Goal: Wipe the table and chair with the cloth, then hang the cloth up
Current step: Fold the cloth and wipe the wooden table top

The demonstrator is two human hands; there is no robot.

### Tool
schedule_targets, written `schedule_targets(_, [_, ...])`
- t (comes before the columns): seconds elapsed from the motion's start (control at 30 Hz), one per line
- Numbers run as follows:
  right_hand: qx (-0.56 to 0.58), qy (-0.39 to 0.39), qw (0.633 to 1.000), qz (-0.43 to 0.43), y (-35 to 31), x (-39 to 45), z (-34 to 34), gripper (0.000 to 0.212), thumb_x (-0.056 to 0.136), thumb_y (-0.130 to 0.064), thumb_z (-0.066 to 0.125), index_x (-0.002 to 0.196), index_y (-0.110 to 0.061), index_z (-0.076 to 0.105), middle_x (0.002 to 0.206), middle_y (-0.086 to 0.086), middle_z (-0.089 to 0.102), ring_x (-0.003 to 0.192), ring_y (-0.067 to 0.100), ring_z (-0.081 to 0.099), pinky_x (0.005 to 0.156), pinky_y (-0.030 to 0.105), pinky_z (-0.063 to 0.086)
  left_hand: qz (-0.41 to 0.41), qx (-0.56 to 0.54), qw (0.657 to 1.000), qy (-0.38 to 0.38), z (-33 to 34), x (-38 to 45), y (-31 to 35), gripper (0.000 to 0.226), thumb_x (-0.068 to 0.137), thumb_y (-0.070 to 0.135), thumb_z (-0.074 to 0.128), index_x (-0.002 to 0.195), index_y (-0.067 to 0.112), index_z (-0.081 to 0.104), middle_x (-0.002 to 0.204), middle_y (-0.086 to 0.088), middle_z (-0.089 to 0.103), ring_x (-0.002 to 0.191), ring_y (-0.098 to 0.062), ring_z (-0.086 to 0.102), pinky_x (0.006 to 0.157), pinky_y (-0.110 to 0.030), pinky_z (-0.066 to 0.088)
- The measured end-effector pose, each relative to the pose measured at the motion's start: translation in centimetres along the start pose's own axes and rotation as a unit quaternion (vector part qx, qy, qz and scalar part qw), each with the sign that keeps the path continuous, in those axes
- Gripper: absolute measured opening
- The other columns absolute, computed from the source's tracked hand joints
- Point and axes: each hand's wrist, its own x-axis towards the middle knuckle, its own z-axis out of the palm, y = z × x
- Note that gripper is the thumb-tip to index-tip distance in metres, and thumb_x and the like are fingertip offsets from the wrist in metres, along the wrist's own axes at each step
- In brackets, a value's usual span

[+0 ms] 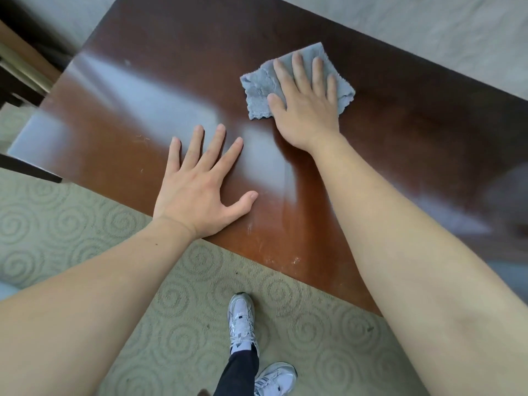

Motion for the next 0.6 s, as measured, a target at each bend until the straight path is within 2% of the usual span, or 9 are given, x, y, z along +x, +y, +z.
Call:
schedule_targets(0.1, [0.007, 0.017, 1.0, -0.012, -0.1, -5.9, 0.7, 0.059, 0.104, -0.045, 0.022, 0.159, -0.032, 0.008, 0.168, 0.001, 0.0, 0.153, 0.029, -0.008, 0.123, 0.049, -0.004, 0.001, -0.002, 1.0, -0.007, -0.2, 0.0, 0.1, 0.085, 0.088, 0.075, 0.026, 0.16, 0.03, 0.02, 0.169, -0.001, 0.014, 0.155, -0.032, 0.006, 0.123, -0.059, 0.005])
schedule_targets(0.2, [0.017, 0.022, 1.0, 0.012, 0.0, -13.8, 1.8, 0.059, 0.103, -0.044, 0.025, 0.159, -0.032, 0.01, 0.168, -0.001, 0.001, 0.154, 0.027, -0.006, 0.123, 0.049, -0.001, -0.001, 0.001, 1.0, -0.008, -0.2, -0.1, 0.1, 0.082, 0.09, 0.072, 0.025, 0.16, 0.029, 0.019, 0.169, -0.002, 0.013, 0.155, -0.032, 0.006, 0.123, -0.058, 0.005])
schedule_targets(0.4, [0.029, -0.025, 0.997, 0.067, -1.5, -27.4, 3.8, 0.062, 0.103, -0.044, 0.025, 0.159, -0.031, 0.001, 0.168, 0.001, -0.007, 0.153, 0.028, -0.013, 0.121, 0.055, 0.0, -0.003, -0.004, 1.0, -0.003, 0.0, 0.0, 0.0, 0.078, 0.095, 0.068, 0.023, 0.16, 0.027, 0.019, 0.169, -0.002, 0.014, 0.155, -0.032, 0.007, 0.123, -0.058, 0.005])
schedule_targets(0.5, [0.027, -0.043, 0.994, 0.101, -3.5, -27.7, 4.1, 0.063, 0.103, -0.05, 0.017, 0.159, -0.031, -0.004, 0.167, 0.002, -0.013, 0.151, 0.031, -0.021, 0.119, 0.056, -0.006, -0.004, -0.002, 1.0, -0.005, 0.0, 0.0, 0.0, 0.073, 0.098, 0.063, 0.021, 0.16, 0.024, 0.019, 0.169, -0.002, 0.015, 0.155, -0.033, 0.008, 0.123, -0.058, 0.006])
schedule_targets(0.6, [0.035, -0.046, 0.994, 0.094, -4.9, -23.7, 4.0, 0.064, 0.101, -0.056, 0.011, 0.157, -0.034, -0.013, 0.165, 0.002, -0.022, 0.148, 0.03, -0.029, 0.118, 0.055, -0.015, -0.007, 0.0, 1.0, -0.009, 0.0, 0.1, -0.1, 0.071, 0.1, 0.058, 0.019, 0.161, 0.022, 0.018, 0.169, -0.002, 0.014, 0.155, -0.032, 0.007, 0.123, -0.058, 0.006])
